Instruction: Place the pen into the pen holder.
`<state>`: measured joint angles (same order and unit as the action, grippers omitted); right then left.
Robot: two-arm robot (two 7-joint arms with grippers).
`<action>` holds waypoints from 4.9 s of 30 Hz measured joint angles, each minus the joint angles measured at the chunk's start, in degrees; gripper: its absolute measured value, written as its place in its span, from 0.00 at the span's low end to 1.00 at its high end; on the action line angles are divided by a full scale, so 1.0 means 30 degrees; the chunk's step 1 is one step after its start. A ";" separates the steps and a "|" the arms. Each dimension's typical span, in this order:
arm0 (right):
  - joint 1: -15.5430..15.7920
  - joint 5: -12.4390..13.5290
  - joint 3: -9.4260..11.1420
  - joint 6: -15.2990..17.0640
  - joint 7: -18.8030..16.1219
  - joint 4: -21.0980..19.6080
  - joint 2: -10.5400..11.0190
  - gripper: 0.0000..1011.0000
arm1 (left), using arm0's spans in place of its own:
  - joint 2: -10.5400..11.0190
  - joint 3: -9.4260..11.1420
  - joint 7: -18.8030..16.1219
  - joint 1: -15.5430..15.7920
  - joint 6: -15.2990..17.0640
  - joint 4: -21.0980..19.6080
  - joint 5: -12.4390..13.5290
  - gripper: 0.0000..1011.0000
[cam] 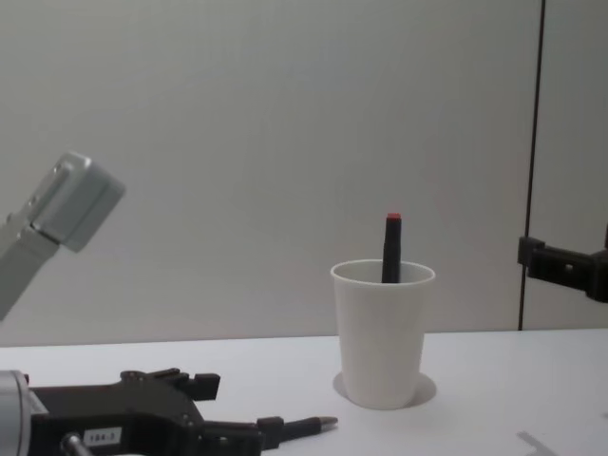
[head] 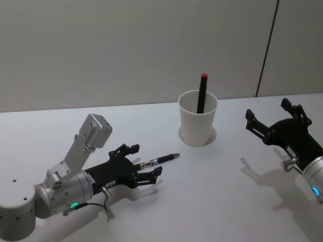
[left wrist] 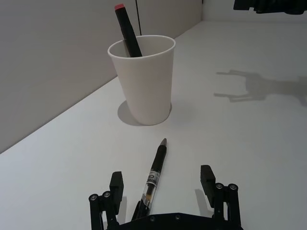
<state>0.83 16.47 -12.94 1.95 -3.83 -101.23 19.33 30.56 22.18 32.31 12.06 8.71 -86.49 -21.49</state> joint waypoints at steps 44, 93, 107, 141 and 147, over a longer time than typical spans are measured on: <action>0.0001 -0.0001 0.0001 0.0000 0.0001 0.0000 0.0001 0.99 | -0.0098 -0.0126 0.1752 0.1103 0.2513 0.0623 -0.0166 0.99; 0.0001 -0.0001 0.0000 -0.0001 0.0000 -0.0001 0.0000 0.99 | -0.0696 0.0368 0.2351 0.2286 0.3034 0.1972 0.1258 0.99; 0.0001 -0.0001 0.0000 -0.0001 0.0000 0.0000 0.0000 0.99 | -0.0822 0.0517 0.1878 0.2409 0.3050 0.2204 0.1540 0.99; 0.0001 -0.0001 0.0000 -0.0001 0.0001 0.0000 0.0000 0.99 | -0.0867 0.0596 0.1533 0.2462 0.3059 0.2296 0.1718 0.41; 0.0001 -0.0001 0.0000 -0.0001 0.0000 -0.0001 0.0001 0.99 | -0.0864 0.0596 0.1516 0.2461 0.3066 0.2301 0.1731 0.30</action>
<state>0.84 16.47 -12.94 1.95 -3.83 -101.23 19.34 27.96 23.97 36.86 19.44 17.91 -79.59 -16.30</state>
